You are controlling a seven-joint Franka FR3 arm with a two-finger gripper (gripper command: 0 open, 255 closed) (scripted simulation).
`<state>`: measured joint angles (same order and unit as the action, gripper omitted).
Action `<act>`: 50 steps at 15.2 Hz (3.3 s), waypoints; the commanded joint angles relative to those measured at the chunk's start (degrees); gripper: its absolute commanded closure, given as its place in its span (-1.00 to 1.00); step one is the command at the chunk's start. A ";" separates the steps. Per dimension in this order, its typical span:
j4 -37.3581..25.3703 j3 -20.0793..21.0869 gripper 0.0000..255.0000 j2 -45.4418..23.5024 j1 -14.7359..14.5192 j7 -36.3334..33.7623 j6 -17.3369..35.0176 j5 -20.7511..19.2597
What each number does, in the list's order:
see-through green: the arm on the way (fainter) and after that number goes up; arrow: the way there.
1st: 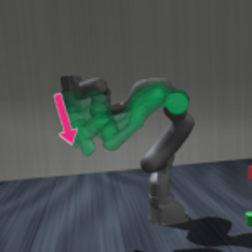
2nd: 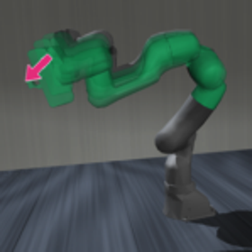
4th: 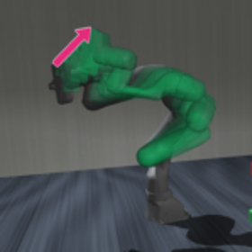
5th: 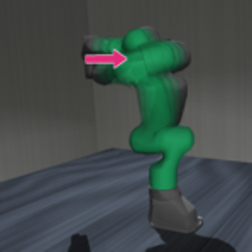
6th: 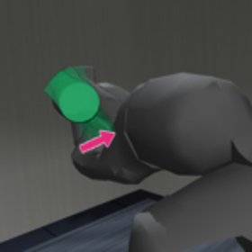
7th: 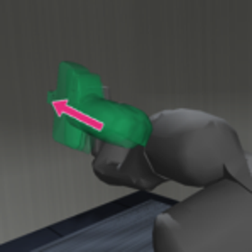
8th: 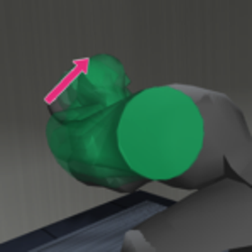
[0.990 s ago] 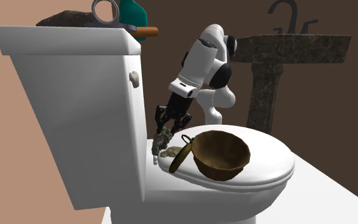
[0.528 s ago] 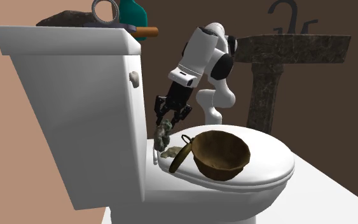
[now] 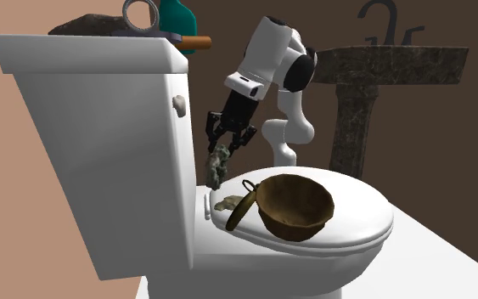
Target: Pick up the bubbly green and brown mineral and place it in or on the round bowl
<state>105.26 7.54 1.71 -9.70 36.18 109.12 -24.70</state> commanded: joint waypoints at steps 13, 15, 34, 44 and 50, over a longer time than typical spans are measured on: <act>-11.50 0.36 1.00 -0.75 -0.32 3.90 -10.08 0.95; -13.43 0.42 1.00 -1.10 -0.38 4.43 -11.59 0.99; -46.43 9.67 1.00 -23.55 -17.01 -12.32 -31.66 -6.64; -32.53 9.87 1.00 -19.38 -14.60 -15.79 -22.46 -4.89; -27.19 9.83 1.00 -18.31 -13.89 -17.31 -18.42 -4.55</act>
<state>77.52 17.41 -16.69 -23.72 18.98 90.17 -29.27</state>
